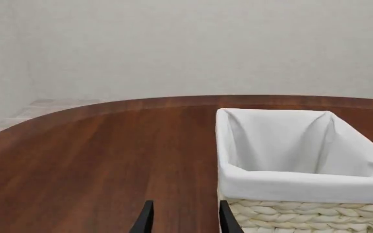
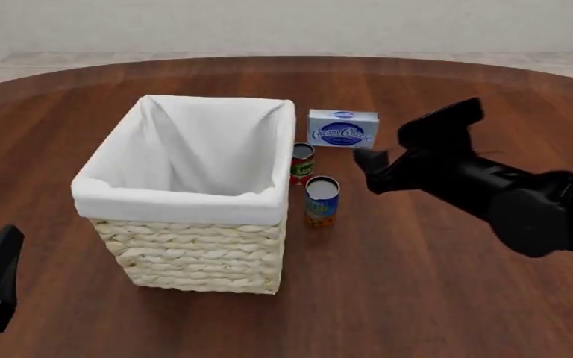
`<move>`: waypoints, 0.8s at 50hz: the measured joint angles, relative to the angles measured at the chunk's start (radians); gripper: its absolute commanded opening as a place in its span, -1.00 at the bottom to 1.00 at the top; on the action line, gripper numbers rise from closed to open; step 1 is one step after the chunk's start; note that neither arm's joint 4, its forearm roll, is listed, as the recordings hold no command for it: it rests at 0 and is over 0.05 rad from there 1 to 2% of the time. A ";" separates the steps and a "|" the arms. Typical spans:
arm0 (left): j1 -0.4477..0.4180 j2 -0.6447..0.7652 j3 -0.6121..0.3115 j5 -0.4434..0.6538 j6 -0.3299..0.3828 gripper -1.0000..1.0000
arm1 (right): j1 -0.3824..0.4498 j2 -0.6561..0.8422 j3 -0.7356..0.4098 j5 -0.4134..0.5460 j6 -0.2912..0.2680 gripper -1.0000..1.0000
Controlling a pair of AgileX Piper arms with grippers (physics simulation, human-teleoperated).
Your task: Pick up the alphabet soup and put it in the basket.
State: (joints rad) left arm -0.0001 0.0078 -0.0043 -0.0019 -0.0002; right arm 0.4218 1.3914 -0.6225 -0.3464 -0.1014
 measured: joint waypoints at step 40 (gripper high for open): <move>0.000 0.000 0.000 0.000 0.000 1.00 | 0.043 0.122 -0.073 0.012 0.002 1.00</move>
State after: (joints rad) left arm -0.0002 0.0077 -0.0043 -0.0019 -0.0001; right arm 0.4649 1.5132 -0.6952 -0.3349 -0.0997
